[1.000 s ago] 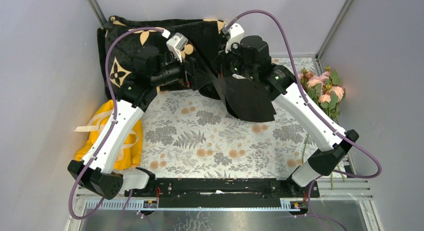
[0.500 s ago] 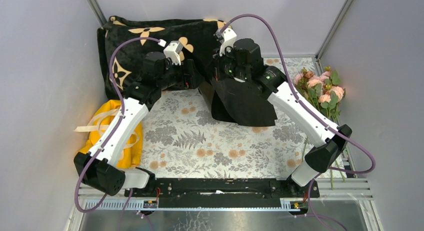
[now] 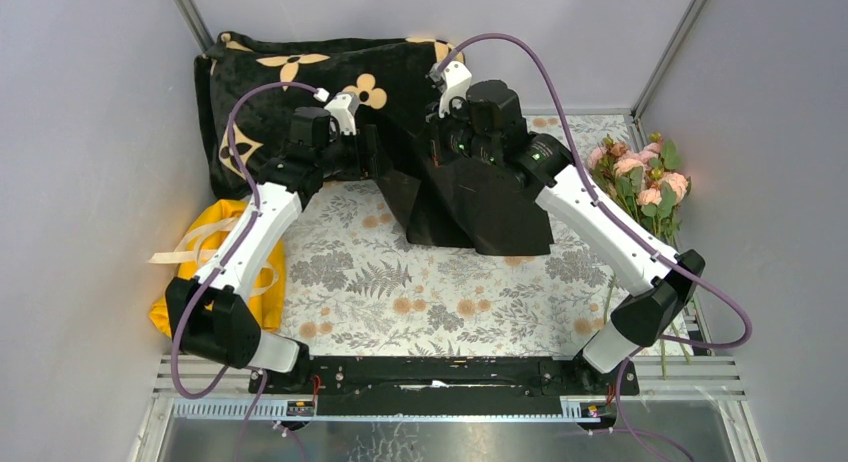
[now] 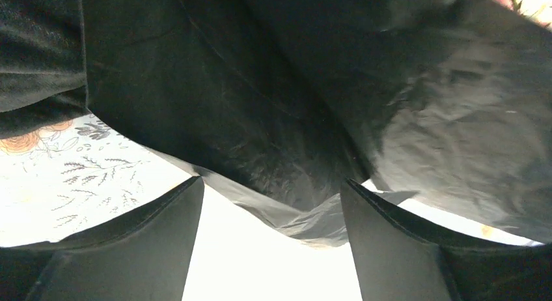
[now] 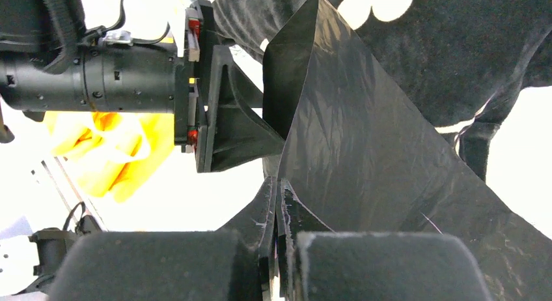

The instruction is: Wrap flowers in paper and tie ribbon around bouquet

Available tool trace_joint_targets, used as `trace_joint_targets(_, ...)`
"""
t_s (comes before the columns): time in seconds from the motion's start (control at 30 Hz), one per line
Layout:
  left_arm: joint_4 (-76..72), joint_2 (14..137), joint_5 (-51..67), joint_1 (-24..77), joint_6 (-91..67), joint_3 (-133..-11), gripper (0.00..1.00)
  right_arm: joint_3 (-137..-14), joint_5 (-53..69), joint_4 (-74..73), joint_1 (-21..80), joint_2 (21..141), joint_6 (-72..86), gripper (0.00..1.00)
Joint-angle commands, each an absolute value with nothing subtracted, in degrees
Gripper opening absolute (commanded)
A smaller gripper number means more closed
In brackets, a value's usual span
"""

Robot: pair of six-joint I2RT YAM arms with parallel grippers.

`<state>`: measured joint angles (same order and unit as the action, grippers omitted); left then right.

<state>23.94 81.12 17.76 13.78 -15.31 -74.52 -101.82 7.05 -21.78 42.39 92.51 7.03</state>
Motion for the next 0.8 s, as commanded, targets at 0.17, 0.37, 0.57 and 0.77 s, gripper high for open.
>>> trace_joint_targets(0.17,24.00,78.93,22.79,11.61,-6.55,-73.21,0.31,-106.90,6.28,-26.25,42.83,85.74,1.47,0.00)
trace_joint_targets(0.37,27.13,74.09,23.55,11.54,-0.54,-73.37,0.00,-110.27,6.84,-30.58,42.89,82.53,-2.40,0.00)
trace_joint_targets(0.57,36.48,67.88,24.54,11.51,8.33,-79.24,0.00,-117.20,8.46,-38.27,42.83,78.96,-4.70,0.00)
trace_joint_targets(0.77,50.11,61.98,31.95,11.60,17.77,-89.62,0.00,-124.48,11.19,-42.02,42.89,74.45,-2.68,0.00)
